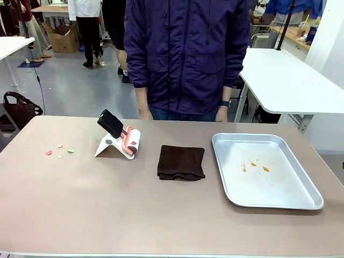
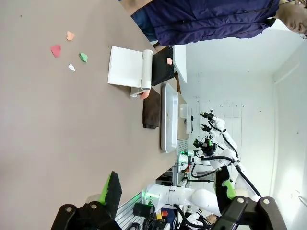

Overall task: Clean the surface of the table.
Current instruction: Hold the Lint Roller with your left hand and the towel with your right hand.

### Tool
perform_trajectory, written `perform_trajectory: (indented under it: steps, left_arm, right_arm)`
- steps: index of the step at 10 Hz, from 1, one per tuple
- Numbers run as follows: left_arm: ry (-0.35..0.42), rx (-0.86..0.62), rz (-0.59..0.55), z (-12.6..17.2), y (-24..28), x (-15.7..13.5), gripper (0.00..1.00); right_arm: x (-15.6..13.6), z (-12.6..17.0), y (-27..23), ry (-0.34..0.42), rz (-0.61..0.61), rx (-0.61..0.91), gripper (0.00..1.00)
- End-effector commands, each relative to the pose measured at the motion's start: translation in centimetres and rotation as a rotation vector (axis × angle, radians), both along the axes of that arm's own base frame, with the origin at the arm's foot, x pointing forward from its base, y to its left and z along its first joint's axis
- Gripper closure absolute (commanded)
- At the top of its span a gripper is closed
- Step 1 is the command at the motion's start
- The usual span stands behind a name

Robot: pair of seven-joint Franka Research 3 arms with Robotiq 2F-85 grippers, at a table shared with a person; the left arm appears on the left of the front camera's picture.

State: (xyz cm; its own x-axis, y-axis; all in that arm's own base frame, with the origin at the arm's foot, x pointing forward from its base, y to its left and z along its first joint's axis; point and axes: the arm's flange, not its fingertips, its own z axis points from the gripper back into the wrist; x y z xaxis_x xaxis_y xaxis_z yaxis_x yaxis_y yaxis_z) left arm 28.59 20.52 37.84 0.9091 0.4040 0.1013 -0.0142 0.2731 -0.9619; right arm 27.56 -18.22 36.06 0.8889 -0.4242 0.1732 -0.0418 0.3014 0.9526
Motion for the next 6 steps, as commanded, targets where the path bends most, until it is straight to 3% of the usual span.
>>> perform_trajectory:
  steps: [1, 2, 3, 6]
  left_arm:
    - [-0.018, 0.007, -0.023, -0.1, 0.2, -0.1, 0.00]
    - [-0.018, 0.007, -0.023, -0.1, 0.2, -0.1, 0.00]
    - [0.000, 0.001, -0.002, 0.0, -0.1, 0.0, 0.00]
    - [-0.081, 0.096, -0.177, 4.5, -3.3, 3.3, 0.00]
  right_arm:
    - [-0.1, 0.7, -0.2, 0.001, -0.002, 0.008, 0.00]
    - [0.0, 0.0, 0.0, 0.000, 0.000, 0.000, 0.00]
    - [0.1, 0.5, 1.0, 0.057, -0.043, -0.043, 0.00]
    - [2.0, 5.6, 7.7, 0.017, -0.031, -0.270, 0.00]
